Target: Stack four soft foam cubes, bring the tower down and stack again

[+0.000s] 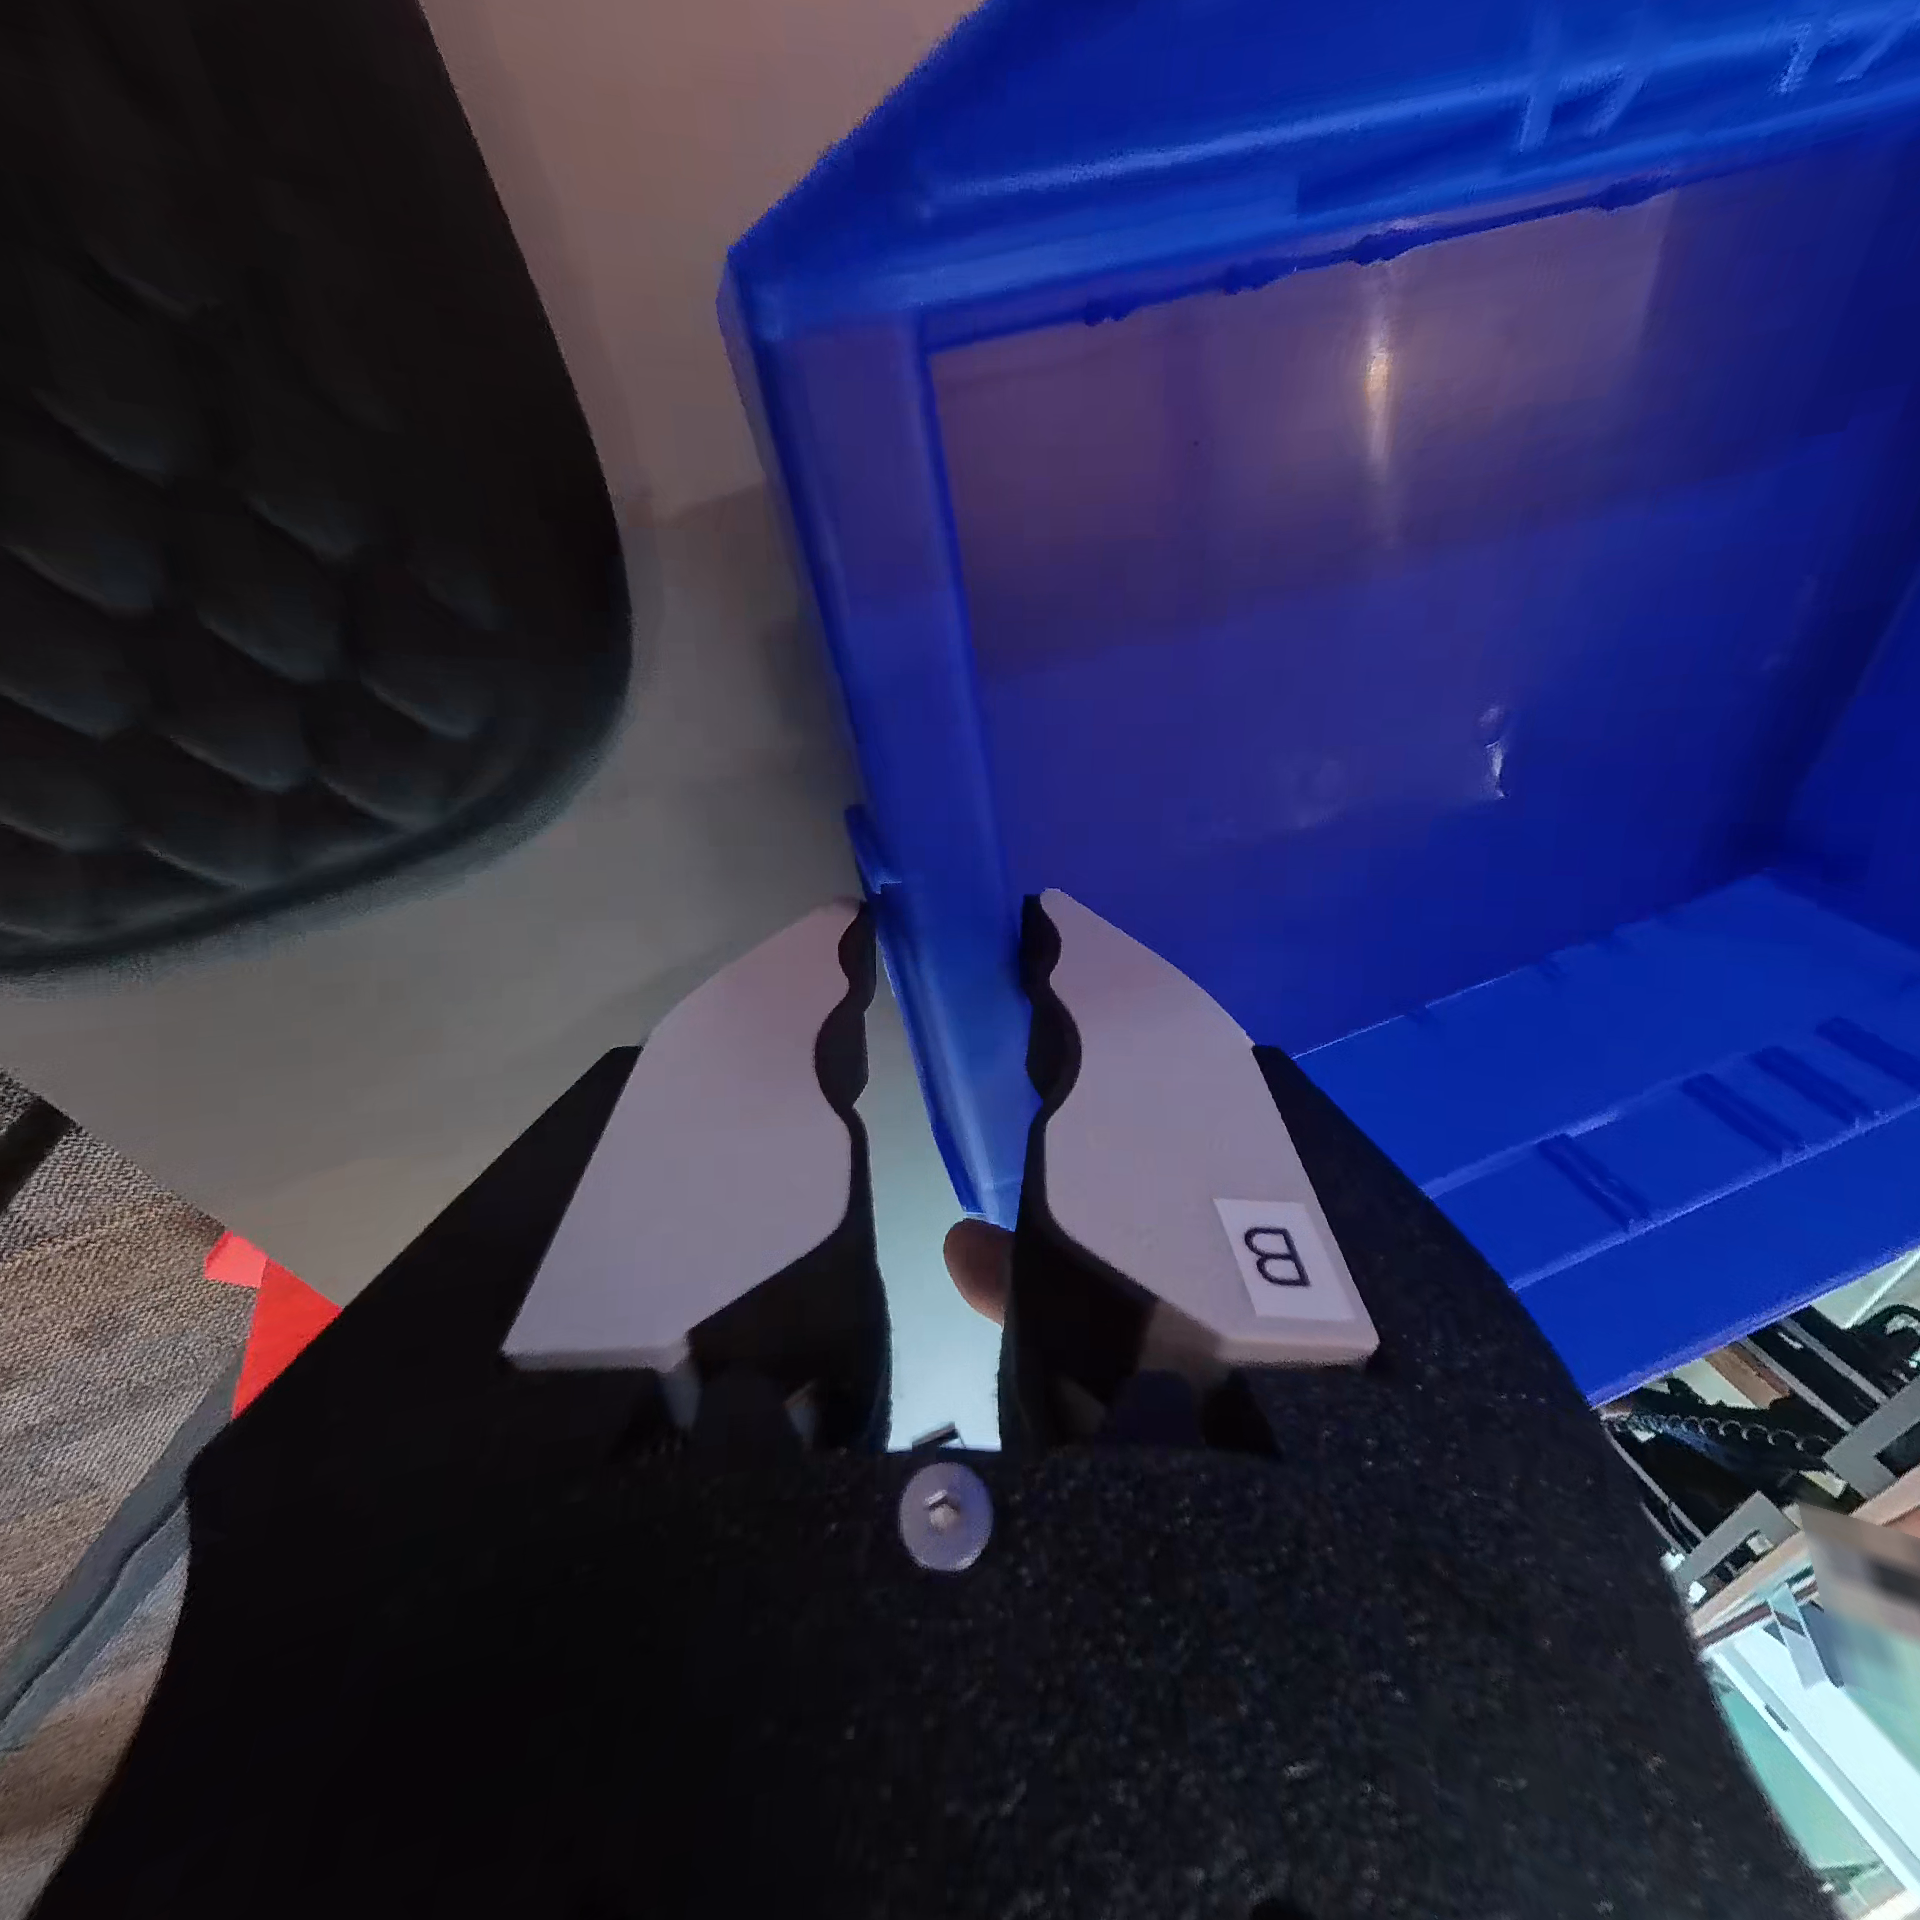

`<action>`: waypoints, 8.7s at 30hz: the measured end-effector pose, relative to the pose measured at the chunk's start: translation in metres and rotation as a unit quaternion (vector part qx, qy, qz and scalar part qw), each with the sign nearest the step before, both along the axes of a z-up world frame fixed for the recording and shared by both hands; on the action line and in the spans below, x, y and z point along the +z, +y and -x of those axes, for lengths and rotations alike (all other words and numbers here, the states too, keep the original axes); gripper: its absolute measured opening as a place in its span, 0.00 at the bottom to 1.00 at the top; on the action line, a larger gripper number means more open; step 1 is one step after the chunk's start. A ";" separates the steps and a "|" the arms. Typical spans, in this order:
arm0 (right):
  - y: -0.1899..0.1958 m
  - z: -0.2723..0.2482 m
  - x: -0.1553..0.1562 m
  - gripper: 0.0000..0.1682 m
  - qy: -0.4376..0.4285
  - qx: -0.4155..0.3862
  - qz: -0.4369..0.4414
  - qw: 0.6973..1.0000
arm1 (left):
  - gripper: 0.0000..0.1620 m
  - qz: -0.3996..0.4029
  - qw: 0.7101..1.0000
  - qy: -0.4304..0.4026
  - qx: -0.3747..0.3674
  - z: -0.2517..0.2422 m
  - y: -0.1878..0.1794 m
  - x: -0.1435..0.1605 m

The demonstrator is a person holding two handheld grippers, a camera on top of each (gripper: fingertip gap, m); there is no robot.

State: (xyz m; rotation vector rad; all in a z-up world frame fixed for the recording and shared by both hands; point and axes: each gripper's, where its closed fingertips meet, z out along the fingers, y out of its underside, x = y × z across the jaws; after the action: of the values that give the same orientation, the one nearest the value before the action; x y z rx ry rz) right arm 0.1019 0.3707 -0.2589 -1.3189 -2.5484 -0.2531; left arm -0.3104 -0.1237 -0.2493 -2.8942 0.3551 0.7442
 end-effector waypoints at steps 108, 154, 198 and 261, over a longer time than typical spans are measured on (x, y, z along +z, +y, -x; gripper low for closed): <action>-0.105 0.151 0.115 0.72 0.454 -0.149 0.202 0.855 | 0.31 -0.523 0.803 -0.161 0.237 0.038 0.056 0.101; -0.226 0.268 0.022 0.28 0.068 0.141 0.190 0.969 | 0.52 -0.503 0.828 -0.247 0.024 -0.084 0.144 0.118; -0.223 0.263 0.070 0.52 0.311 0.112 0.402 0.854 | 0.42 -0.110 0.984 -0.113 -0.088 0.109 0.095 0.006; -0.208 0.262 0.098 0.28 0.191 0.180 0.193 0.945 | 0.50 -0.343 0.838 -0.304 -0.296 -0.133 0.270 0.000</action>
State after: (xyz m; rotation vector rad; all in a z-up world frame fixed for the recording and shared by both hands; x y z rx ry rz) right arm -0.1599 0.1632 -0.1611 -0.8658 -2.4997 0.5457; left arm -0.1777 0.1464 -0.2488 -1.9923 0.6733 -0.1559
